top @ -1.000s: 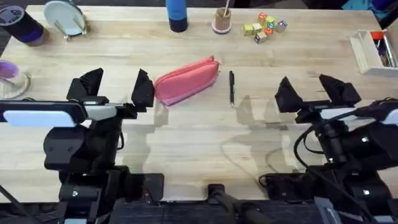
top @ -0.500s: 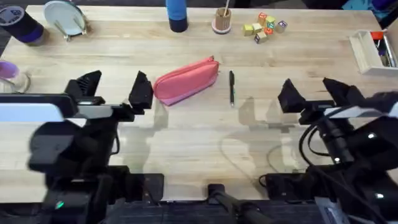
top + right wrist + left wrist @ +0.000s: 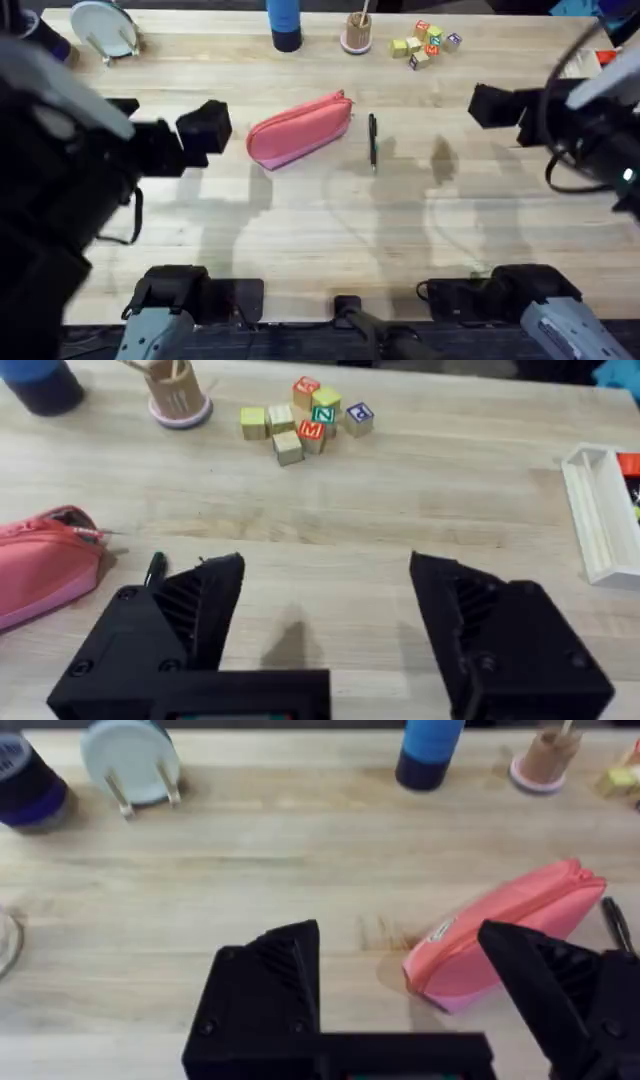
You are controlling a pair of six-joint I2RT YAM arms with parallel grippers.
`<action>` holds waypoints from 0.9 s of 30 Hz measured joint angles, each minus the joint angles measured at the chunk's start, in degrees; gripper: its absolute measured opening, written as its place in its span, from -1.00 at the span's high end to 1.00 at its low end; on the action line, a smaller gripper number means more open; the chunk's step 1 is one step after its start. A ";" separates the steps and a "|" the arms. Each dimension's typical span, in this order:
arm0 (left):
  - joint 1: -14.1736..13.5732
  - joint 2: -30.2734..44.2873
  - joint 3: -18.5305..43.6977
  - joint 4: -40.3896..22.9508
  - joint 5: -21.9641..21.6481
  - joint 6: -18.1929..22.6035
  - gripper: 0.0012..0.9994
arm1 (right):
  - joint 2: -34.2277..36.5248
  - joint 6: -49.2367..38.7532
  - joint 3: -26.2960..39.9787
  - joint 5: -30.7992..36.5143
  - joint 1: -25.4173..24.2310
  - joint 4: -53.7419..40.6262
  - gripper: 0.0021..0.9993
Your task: Unzip the bag, pick up the pens from the table one at a time and place them inside, then zip the bag closed.
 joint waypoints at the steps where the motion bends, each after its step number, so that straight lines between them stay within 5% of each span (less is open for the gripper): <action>1: 0.00 2.26 1.58 -1.01 0.19 0.00 -0.99 | 1.99 -0.14 1.79 -0.02 0.00 -1.09 -0.99; 8: 0.00 16.81 10.59 -6.49 3.20 0.07 -0.99 | 9.54 -0.35 9.08 -0.49 0.00 -5.58 -0.99; 17: 0.00 29.11 17.90 -11.81 5.87 1.38 -0.99 | 13.42 -0.35 9.84 -5.38 0.00 -7.45 -0.99; 27: 0.00 31.43 18.93 -14.48 14.52 13.28 -0.99 | 13.46 -0.35 9.84 -6.71 0.00 -8.25 -0.99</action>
